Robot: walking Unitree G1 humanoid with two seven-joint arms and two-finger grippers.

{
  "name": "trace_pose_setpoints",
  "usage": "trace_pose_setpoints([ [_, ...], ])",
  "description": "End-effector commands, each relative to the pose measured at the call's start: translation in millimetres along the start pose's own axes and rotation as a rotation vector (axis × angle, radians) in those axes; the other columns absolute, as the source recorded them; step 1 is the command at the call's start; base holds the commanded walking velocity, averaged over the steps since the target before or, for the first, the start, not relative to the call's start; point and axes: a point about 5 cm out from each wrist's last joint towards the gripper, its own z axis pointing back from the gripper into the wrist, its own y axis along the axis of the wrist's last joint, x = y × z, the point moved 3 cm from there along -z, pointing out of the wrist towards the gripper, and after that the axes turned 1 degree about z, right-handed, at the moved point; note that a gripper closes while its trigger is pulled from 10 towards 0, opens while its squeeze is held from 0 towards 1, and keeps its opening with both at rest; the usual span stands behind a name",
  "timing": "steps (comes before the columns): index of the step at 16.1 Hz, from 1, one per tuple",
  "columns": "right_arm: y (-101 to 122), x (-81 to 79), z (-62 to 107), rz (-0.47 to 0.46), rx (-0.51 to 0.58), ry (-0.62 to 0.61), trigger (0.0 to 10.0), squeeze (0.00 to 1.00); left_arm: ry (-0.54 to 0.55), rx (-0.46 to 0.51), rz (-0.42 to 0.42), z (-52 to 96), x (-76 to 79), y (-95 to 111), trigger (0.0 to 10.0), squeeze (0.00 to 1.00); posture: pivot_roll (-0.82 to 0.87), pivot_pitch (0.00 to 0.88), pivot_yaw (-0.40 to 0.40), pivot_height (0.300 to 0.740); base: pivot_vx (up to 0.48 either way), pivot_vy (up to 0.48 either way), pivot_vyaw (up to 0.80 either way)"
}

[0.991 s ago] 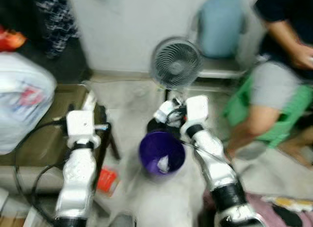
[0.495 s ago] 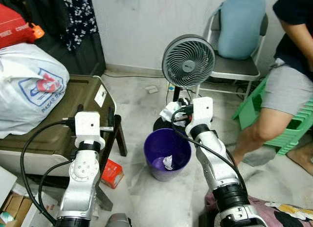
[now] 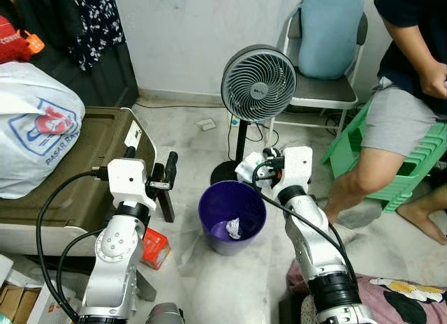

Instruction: Clean up the room

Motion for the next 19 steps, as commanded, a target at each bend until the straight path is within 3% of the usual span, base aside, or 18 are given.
trace_pose_setpoints([
  [1,7.3,-0.3,-1.5,-0.004,0.017,-0.006,10.0,0.0,-0.018,0.001,0.009,-2.5,1.4,2.1,10.0,0.0,0.12,0.001,-0.028,0.74,0.0,0.0,0.0],
  [7,6.6,-4.4,-3.0,-0.005,0.006,0.002,10.0,0.0,-0.037,0.007,0.026,-0.8,3.9,3.8,10.0,0.0,0.13,0.008,-0.034,0.74,0.087,0.0,0.0],
  [19,9.1,-8.8,-5.5,0.006,0.016,0.014,10.0,0.0,-0.046,0.006,0.017,-2.1,5.0,3.3,10.0,0.0,0.13,0.006,-0.031,0.74,0.399,0.0,0.0],
])
